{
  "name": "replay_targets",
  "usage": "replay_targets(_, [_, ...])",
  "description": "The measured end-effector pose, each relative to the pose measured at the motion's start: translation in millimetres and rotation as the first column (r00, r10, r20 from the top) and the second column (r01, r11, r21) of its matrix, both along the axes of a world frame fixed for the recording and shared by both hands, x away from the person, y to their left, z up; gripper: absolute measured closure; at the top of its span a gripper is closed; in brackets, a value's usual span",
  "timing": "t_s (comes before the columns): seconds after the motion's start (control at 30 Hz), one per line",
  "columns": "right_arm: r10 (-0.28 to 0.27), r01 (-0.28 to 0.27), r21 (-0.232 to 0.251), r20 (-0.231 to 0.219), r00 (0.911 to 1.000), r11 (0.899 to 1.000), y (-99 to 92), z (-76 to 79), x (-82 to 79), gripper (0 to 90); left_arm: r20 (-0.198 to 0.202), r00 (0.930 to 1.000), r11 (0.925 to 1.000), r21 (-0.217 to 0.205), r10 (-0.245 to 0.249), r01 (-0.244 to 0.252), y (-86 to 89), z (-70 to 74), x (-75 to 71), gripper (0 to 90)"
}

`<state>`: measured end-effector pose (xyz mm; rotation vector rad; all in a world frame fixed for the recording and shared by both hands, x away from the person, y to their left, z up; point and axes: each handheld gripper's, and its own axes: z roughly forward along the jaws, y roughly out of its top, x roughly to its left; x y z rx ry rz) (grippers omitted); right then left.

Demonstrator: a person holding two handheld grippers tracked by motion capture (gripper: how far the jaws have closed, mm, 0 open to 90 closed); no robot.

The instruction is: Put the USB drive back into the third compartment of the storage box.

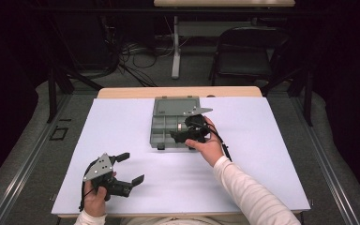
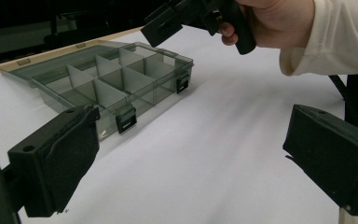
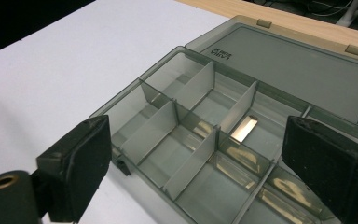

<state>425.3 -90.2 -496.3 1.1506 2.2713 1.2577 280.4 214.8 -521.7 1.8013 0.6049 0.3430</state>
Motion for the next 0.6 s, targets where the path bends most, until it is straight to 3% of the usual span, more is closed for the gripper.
replay_targets(0.1, [0.006, -0.006, 0.004, 0.006, 1.0, 1.0, -1.6, 1.1, -5.2, 2.5, -0.002, 1.0, 1.0, 0.003, -0.005, 0.005, -0.2, 0.0, 0.6, 3.0])
replay_targets(0.43, [0.028, -0.029, 0.053, 0.022, 0.9994, 0.998, -13.1, 9.7, -26.6, 0.2, -0.001, 1.0, 1.0, 0.005, -0.003, 0.003, -0.4, 0.2, 0.3, 3.0])
replay_targets(0.6, [0.009, -0.011, 0.069, 0.024, 0.9997, 0.998, -20.3, 15.7, -38.2, 0.0, -0.006, 1.0, 1.0, 0.0, 0.001, -0.001, -0.5, 0.1, 0.7, 3.0])
